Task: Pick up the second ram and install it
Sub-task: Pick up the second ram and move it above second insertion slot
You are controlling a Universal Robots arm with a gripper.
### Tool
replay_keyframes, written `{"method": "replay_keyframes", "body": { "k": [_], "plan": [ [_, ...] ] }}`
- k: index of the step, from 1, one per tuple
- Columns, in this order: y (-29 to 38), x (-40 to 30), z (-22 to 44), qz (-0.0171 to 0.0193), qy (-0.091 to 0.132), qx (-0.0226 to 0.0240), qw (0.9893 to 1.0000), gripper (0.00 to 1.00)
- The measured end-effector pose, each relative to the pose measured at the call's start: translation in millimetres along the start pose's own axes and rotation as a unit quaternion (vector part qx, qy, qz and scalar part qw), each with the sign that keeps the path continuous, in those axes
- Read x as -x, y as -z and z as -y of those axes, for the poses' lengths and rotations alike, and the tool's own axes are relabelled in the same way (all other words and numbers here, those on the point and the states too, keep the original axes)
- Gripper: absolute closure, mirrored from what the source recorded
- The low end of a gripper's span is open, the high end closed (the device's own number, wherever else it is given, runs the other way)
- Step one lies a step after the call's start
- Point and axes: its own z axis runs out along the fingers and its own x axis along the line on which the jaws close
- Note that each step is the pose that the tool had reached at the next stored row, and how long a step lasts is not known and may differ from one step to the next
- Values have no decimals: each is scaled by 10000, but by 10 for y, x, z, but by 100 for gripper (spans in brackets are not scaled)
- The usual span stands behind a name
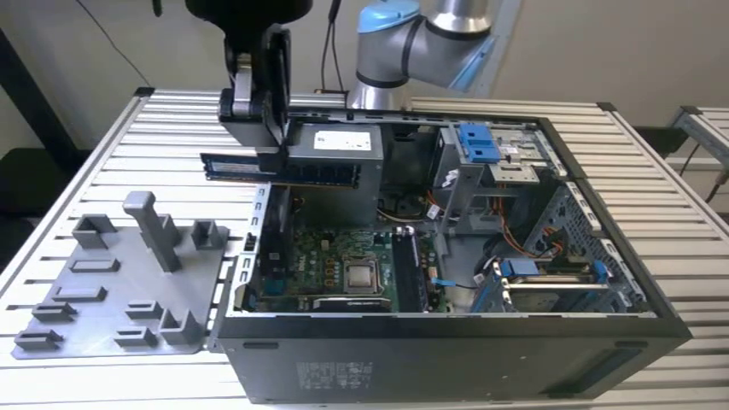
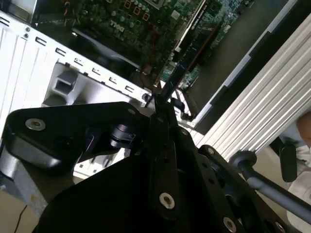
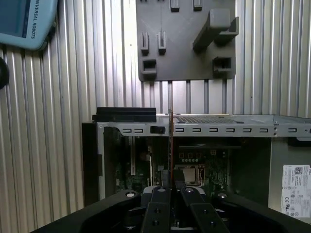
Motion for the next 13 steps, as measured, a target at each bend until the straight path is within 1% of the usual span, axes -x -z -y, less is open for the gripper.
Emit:
{"method": "replay_keyframes", "body": {
  "k": [13],
  "plan": [
    [-2,10,264,0,0,9,10000,86]
  ]
}}
